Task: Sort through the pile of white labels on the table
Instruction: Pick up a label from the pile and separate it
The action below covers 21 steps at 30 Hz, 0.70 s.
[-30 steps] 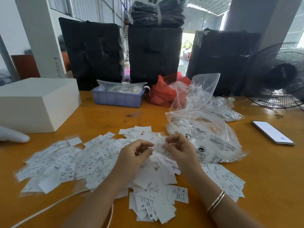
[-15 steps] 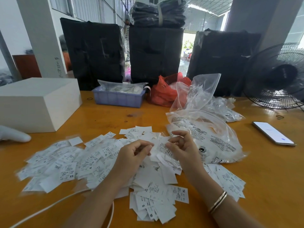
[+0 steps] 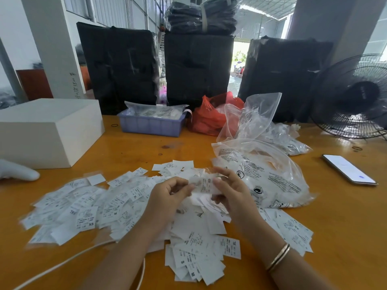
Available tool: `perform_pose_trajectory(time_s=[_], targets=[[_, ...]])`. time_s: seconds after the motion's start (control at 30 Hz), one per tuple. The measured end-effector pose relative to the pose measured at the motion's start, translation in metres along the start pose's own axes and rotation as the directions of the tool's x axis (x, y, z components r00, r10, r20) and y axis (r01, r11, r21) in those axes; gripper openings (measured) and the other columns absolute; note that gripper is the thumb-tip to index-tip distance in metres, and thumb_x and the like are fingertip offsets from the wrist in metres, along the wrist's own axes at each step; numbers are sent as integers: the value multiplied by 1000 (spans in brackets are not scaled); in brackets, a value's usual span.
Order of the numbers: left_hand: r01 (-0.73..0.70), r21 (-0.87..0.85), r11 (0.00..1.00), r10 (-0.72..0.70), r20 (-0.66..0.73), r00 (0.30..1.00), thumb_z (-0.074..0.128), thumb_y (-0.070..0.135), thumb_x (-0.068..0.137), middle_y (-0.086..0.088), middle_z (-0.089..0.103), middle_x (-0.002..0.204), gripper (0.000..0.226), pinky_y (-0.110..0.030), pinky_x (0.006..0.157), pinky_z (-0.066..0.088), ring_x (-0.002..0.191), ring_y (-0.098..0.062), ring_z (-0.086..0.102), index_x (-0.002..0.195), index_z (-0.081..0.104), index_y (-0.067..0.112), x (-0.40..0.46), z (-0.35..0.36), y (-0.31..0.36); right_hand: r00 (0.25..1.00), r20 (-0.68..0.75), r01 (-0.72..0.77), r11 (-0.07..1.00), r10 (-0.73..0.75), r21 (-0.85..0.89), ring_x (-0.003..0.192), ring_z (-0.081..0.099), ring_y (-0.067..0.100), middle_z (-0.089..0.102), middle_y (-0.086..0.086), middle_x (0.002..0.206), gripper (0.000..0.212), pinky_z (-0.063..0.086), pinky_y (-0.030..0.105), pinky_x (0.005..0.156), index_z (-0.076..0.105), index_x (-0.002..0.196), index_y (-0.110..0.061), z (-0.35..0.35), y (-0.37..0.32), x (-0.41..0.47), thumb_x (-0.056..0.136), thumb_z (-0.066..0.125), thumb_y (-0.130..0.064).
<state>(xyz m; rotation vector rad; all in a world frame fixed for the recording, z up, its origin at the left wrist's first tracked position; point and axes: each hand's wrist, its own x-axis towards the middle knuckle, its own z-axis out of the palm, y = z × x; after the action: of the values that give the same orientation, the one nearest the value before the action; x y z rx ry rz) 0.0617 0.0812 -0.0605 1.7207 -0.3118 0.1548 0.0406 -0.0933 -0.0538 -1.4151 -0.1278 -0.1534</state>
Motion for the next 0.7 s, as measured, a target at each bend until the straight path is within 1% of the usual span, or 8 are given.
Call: perform_pose_trajectory(time_s=[0.03, 0.07, 0.17, 0.33, 0.47, 0.57, 0.63, 0.7], targets=[[10, -16, 1000, -10, -25, 1000, 70, 27, 82, 18, 71, 76, 2, -10, 61, 49, 74, 1, 67, 82, 68, 29, 1, -1, 0, 998, 27, -62, 995, 60, 77, 63, 61, 16, 68, 6, 82, 31, 52, 23, 59, 62, 113, -14, -2, -1, 0, 83, 66, -20], [10, -12, 1000, -10, -38, 999, 70, 25, 83, 18, 71, 76, 4, -10, 61, 50, 74, 0, 67, 82, 68, 29, 1, -2, -1, 994, 54, -103, 993, 100, 61, 61, 61, 14, 70, 7, 81, 27, 52, 22, 57, 64, 109, -12, -4, -2, 0, 83, 65, -19], [-12, 38, 999, 13, -25, 1000, 66, 25, 87, 14, 71, 75, 7, -8, 62, 49, 73, -1, 67, 83, 69, 30, 0, -1, -1, 992, 21, -126, 989, 128, -83, 57, 61, 11, 73, 8, 77, 8, 50, 19, 55, 68, 93, -9, -3, 0, 0, 88, 62, -9], [-35, 57, 998, 37, -36, 999, 61, 26, 90, 15, 71, 75, 14, -10, 64, 51, 74, 0, 65, 83, 68, 36, 1, -2, 0, 988, -130, -77, 995, 85, 64, 57, 60, 12, 70, 7, 73, 3, 50, 19, 54, 64, 90, -5, -6, -1, 1, 87, 64, -5], [-30, 63, 998, 30, -8, 1000, 61, 25, 90, 17, 71, 75, 16, -10, 62, 51, 75, -1, 65, 82, 68, 37, 1, -2, 1, 984, -163, -45, 980, 78, 194, 71, 66, 14, 72, 8, 81, 11, 52, 22, 63, 57, 80, -10, -9, -4, 1, 85, 64, -4], [-5, 33, 999, 5, 17, 1000, 64, 18, 89, 17, 73, 79, 14, -8, 66, 50, 78, 2, 67, 85, 70, 30, 1, -1, 0, 983, -144, -88, 980, 114, 178, 84, 68, 12, 74, 4, 91, 14, 47, 25, 71, 57, 86, -12, -6, -3, 1, 83, 64, -1], [-2, 7, 1000, 2, 32, 1000, 67, 12, 87, 14, 74, 81, 12, -10, 68, 51, 80, 0, 69, 87, 70, 24, 2, 0, -1, 983, -127, -118, 983, 136, 143, 81, 66, 12, 74, 7, 96, 16, 46, 23, 69, 61, 94, -12, -4, -2, 1, 83, 65, -1], [12, -14, 1000, -11, 31, 999, 71, 11, 83, 10, 74, 83, 10, -12, 71, 52, 83, -3, 69, 87, 69, 21, 2, 1, -2, 982, -119, -128, 980, 147, 155, 74, 64, 12, 74, 10, 94, 7, 48, 20, 63, 65, 89, -10, -1, -2, 1, 85, 64, -4]])
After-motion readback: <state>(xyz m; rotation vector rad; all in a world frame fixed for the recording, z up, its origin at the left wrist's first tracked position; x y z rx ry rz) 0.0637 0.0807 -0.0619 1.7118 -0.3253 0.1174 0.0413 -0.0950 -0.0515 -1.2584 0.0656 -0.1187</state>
